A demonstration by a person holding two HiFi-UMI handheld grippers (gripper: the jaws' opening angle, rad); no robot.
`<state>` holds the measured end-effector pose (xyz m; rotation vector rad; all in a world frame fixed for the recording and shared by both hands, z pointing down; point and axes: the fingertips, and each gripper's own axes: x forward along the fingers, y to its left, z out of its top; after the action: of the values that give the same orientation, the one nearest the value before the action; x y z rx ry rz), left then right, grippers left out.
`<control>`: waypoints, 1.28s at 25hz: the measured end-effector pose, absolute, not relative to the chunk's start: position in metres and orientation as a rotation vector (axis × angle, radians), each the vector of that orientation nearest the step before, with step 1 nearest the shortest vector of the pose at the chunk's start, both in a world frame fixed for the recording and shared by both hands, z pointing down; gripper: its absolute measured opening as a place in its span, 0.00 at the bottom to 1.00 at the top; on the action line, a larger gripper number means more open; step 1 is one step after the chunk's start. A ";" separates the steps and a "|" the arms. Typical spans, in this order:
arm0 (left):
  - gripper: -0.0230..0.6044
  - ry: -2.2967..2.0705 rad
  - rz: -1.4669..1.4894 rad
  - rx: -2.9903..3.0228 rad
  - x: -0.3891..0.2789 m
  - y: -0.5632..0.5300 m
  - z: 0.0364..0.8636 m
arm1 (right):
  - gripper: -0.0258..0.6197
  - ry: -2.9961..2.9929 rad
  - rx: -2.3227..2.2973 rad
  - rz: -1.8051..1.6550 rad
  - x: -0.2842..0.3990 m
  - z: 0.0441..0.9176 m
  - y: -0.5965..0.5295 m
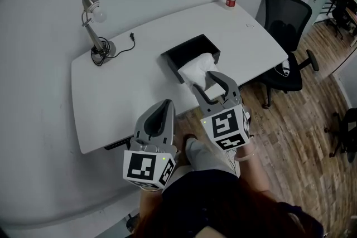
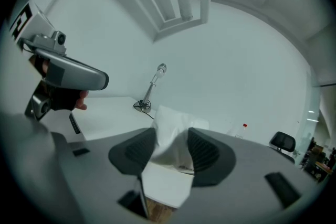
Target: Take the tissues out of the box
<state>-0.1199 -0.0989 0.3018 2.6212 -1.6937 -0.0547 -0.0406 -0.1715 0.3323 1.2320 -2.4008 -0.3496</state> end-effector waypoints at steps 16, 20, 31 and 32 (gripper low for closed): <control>0.08 -1.709 -0.104 2.623 -0.120 -0.067 0.295 | 0.37 -2.451 1.307 -0.462 -0.035 0.296 -0.127; 0.08 -1.703 -0.107 2.633 -0.111 -0.068 0.293 | 0.37 -2.477 1.307 -0.475 -0.030 0.290 -0.119; 0.08 -1.747 -0.106 2.619 -0.085 -0.058 0.286 | 0.36 -2.536 1.267 -0.491 -0.008 0.275 -0.096; 0.08 -1.756 -0.104 2.615 -0.083 -0.056 0.285 | 0.36 -2.544 1.262 -0.494 -0.006 0.274 -0.094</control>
<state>-0.0830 -0.0562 0.2853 2.6148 -1.7563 -0.1037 -0.0057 -0.0939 0.2735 1.2617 -2.5444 -0.4939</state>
